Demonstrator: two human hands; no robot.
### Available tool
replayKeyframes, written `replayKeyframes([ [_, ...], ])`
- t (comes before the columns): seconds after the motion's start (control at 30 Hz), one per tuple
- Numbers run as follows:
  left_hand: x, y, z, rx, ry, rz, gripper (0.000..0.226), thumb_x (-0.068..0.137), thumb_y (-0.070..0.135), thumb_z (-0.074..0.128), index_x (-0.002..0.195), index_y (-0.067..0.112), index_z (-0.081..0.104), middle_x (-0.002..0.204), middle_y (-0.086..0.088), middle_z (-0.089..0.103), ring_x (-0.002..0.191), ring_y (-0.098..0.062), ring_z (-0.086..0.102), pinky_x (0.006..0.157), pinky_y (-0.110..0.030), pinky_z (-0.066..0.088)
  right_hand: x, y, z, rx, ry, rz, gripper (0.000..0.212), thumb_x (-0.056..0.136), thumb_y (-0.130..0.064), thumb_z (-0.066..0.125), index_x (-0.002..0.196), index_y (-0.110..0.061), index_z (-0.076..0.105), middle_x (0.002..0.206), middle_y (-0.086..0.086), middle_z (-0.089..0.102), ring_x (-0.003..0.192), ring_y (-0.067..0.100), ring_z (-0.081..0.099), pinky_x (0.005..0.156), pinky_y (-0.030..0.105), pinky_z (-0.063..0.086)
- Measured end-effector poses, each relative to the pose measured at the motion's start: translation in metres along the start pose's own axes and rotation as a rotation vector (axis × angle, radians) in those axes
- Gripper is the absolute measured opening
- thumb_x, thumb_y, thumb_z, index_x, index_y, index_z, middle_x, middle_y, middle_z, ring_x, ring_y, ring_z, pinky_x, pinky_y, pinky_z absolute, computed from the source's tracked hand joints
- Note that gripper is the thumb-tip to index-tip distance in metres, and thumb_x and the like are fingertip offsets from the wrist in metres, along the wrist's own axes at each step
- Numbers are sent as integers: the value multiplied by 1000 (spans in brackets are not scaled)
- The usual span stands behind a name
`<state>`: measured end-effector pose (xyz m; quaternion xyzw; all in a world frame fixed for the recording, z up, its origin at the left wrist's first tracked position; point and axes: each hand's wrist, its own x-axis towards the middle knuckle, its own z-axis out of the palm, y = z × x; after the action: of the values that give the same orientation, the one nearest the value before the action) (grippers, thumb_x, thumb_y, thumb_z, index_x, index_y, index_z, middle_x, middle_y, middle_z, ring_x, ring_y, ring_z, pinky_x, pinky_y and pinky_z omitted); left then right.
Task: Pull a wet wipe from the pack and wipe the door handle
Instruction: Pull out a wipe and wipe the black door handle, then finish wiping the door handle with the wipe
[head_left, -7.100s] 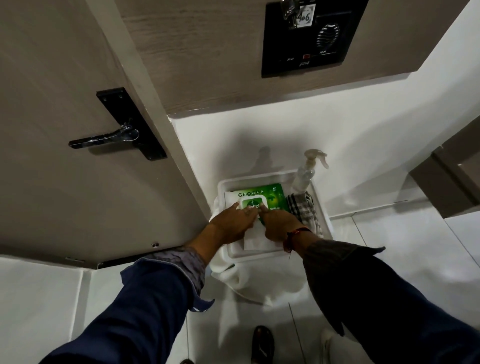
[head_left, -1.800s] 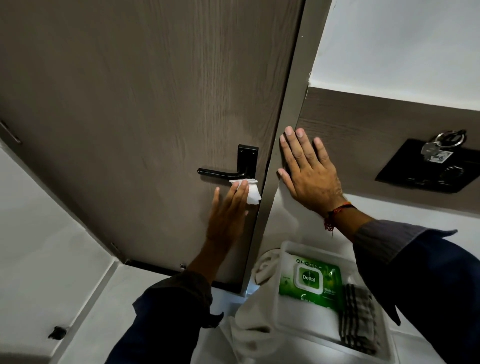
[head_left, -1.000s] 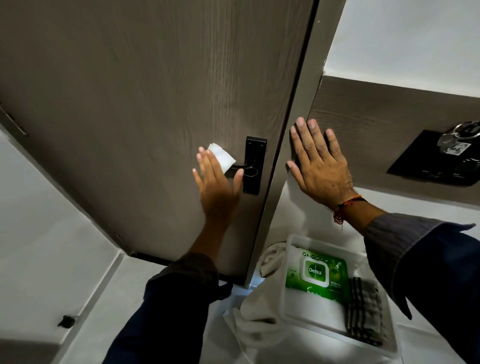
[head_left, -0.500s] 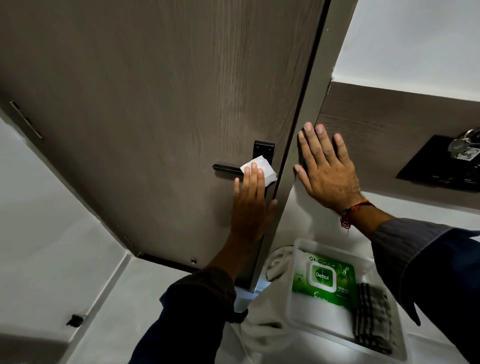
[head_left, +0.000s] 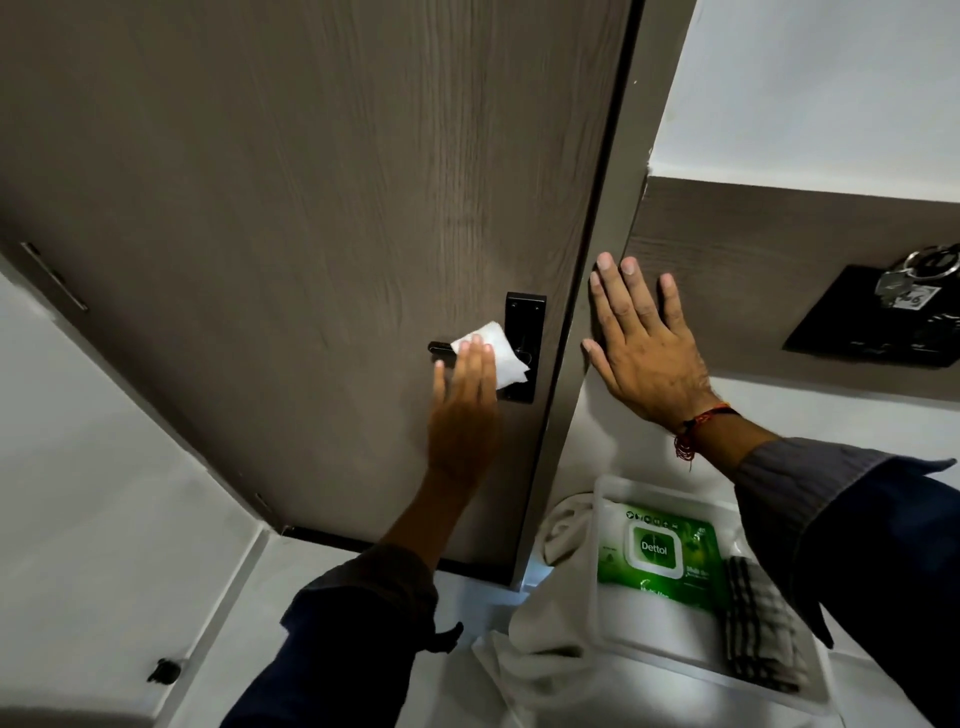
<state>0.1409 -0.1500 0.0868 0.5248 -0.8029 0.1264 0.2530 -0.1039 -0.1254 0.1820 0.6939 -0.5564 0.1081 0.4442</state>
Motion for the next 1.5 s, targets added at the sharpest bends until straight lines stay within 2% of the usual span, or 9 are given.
replayKeyframes([
  [0.2, 32, -18, -35, -180, 144, 169, 29, 89, 4, 70, 117, -1, 72, 112, -18, 75, 103, -38, 70, 92, -52, 56, -8, -32, -27, 265, -102, -22, 65, 99, -24, 49, 159, 1, 38, 169, 24, 25, 158, 37, 25, 129, 60, 20],
  [0.3, 56, -23, -53, -286, -15, 104, 11, 91, 11, 69, 101, 7, 72, 100, -9, 72, 97, -35, 63, 83, -44, 46, -21, -68, -39, 682, -316, 116, 41, 103, -20, 52, 140, -7, 59, 138, 12, 61, 126, 27, 62, 104, 36, 53],
  [0.53, 67, -40, -50, -436, -229, -66, 30, 97, 30, 63, 125, 20, 64, 117, -8, 63, 113, -32, 56, 93, -43, 46, -12, -121, -37, 1744, -658, 1282, 60, 101, -33, 67, 152, -10, 46, 130, 7, 66, 120, 25, 66, 105, 39, 56],
  [0.67, 47, -37, -58, -544, 34, 86, 16, 92, 9, 65, 105, 19, 70, 94, -2, 66, 86, -23, 62, 73, -39, 54, -17, -125, -41, 1972, -580, 1461, 61, 99, -28, 70, 153, -13, 45, 144, 12, 62, 130, 29, 63, 115, 48, 49],
  [0.87, 2, 16, -56, -1331, -475, -269, 42, 84, -2, 77, 122, 5, 61, 82, -6, 74, 70, -14, 73, 63, -26, 60, -69, -104, -53, 2248, -524, 1516, 47, 99, 2, 60, 145, -3, 56, 141, 23, 65, 131, 35, 62, 117, 49, 45],
  [1.13, -43, 107, -19, -1519, -860, -607, 46, 88, 3, 74, 129, 6, 54, 116, -18, 66, 90, -28, 70, 60, -30, 61, -183, -50, -58, 1950, -538, 1763, 17, 90, 9, 69, 99, -4, 77, 96, 17, 79, 73, 27, 78, 71, 35, 67],
  [1.33, -72, 157, 22, -1168, -808, -441, 41, 82, -5, 75, 105, 18, 50, 76, -11, 60, 66, -26, 61, 59, -38, 56, -239, -26, -52, 1717, -632, 1845, 21, 87, 16, 68, 102, 3, 68, 77, 19, 76, 55, 27, 74, 53, 34, 64],
  [1.43, -89, 177, 36, -758, -872, -242, 33, 78, 7, 80, 96, 20, 55, 83, -7, 63, 77, -28, 63, 73, -40, 57, -259, -25, -40, 1321, -929, 1602, 24, 80, 15, 75, 97, 0, 66, 65, 17, 69, 41, 18, 64, 42, 28, 57],
  [1.5, -102, 185, 39, -524, -957, -87, 27, 80, 17, 80, 98, 20, 59, 98, -6, 64, 92, -28, 65, 75, -34, 53, -268, -28, -34, 1064, -1112, 1312, 26, 77, 4, 81, 100, -1, 71, 88, 18, 74, 63, 24, 71, 52, 29, 58],
])
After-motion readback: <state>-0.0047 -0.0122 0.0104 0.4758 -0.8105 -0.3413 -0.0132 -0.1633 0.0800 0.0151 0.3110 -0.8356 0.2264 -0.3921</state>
